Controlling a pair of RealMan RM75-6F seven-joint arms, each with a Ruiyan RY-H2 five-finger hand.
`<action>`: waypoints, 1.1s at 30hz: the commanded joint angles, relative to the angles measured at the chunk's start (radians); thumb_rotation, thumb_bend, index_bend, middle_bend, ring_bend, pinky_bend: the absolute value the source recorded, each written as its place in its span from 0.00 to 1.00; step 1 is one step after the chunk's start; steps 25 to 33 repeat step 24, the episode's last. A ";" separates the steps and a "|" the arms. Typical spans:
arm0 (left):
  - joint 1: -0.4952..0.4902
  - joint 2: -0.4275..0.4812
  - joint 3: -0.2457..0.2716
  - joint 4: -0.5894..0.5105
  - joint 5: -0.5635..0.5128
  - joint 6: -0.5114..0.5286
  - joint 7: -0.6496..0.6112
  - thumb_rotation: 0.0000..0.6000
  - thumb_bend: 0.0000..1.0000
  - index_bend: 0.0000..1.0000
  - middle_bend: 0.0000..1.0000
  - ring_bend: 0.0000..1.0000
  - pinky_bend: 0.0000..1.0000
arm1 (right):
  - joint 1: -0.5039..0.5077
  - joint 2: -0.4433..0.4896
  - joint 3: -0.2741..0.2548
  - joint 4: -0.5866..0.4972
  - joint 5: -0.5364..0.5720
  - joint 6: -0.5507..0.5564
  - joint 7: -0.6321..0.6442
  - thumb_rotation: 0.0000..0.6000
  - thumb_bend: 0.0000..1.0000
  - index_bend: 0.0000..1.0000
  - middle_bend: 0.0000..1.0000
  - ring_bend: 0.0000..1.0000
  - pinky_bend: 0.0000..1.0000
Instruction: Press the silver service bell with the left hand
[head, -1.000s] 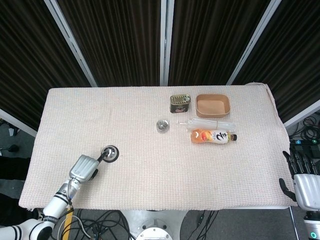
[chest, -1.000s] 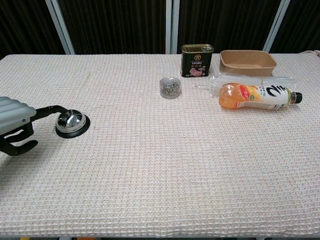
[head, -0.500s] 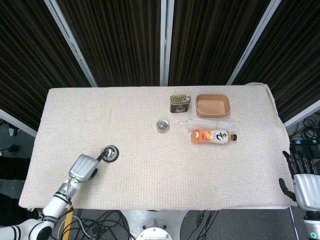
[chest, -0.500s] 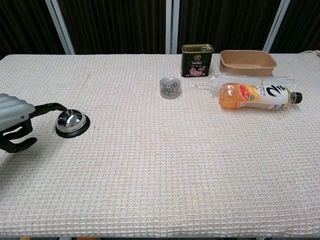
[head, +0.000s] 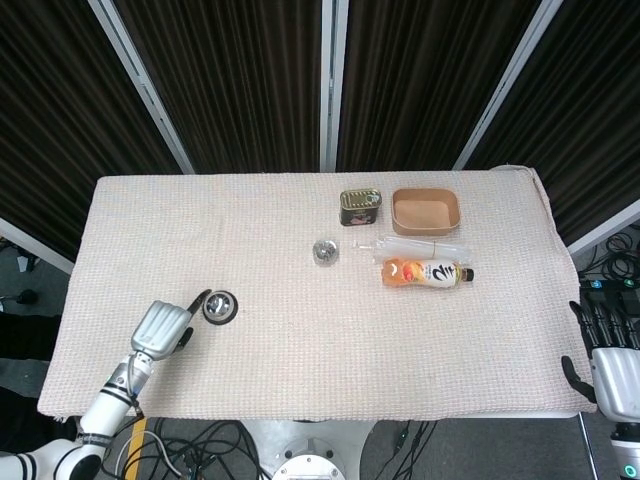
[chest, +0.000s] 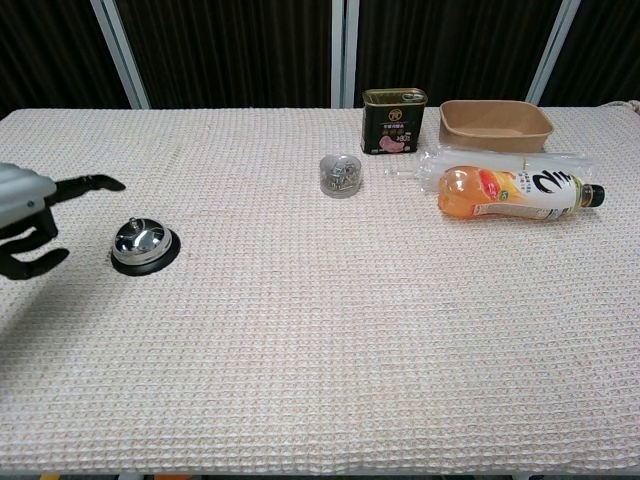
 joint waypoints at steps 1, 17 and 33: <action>0.073 0.047 -0.023 -0.038 0.064 0.171 -0.059 1.00 0.47 0.07 0.85 0.84 0.84 | -0.003 -0.001 0.001 0.002 0.001 0.005 0.004 1.00 0.30 0.00 0.00 0.00 0.00; 0.348 0.218 0.075 0.037 0.186 0.519 -0.317 1.00 0.12 0.07 0.00 0.00 0.16 | -0.037 -0.008 -0.008 0.058 0.006 0.040 0.074 1.00 0.29 0.00 0.00 0.00 0.00; 0.375 0.298 0.084 -0.010 0.198 0.511 -0.370 1.00 0.12 0.07 0.00 0.00 0.15 | -0.040 -0.027 -0.009 0.070 0.011 0.035 0.076 1.00 0.29 0.00 0.00 0.00 0.00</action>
